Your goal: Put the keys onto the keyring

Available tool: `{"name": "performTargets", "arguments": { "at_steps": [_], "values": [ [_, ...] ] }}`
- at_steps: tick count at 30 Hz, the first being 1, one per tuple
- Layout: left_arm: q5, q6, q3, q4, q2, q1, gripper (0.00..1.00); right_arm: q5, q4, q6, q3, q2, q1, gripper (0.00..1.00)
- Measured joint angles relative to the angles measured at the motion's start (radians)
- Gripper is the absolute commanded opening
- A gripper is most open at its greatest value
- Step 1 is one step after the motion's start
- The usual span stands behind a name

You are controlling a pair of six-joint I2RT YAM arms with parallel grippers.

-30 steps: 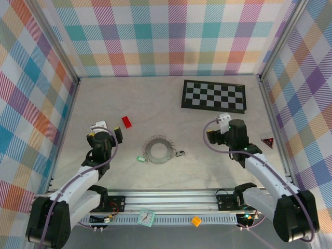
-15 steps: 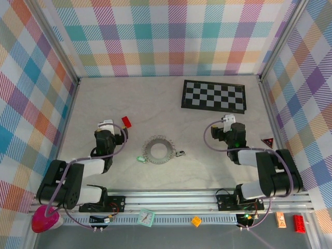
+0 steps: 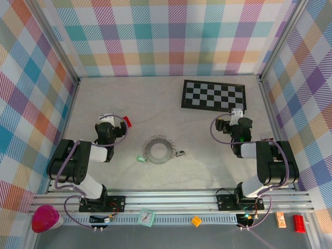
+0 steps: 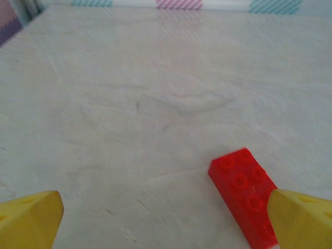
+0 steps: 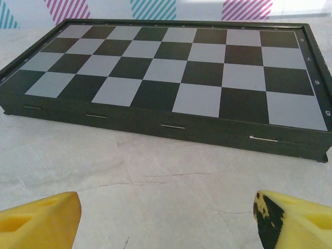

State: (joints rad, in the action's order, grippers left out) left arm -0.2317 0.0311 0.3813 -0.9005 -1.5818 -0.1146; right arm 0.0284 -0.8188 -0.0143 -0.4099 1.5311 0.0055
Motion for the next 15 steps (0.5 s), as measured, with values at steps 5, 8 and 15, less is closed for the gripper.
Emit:
{"name": "performTargets", "arguments": {
  "at_steps": [5, 8, 15],
  "values": [
    [-0.037, 0.0, 0.0, 0.007, 0.0, -0.009, 1.0, 0.005, 0.011, 0.004, 0.0, 0.0, 0.0, 0.88],
    [-0.029, -0.001, 0.003, 0.014, 0.0, 0.0, 1.0, 0.007, 0.013, 0.007, 0.0, 0.0, 0.0, 0.89],
    [0.011, -0.008, 0.014, 0.035, 0.0, 0.02, 1.0, 0.007, 0.016, 0.007, 0.0, 0.0, 0.0, 0.99]
  ]
}}
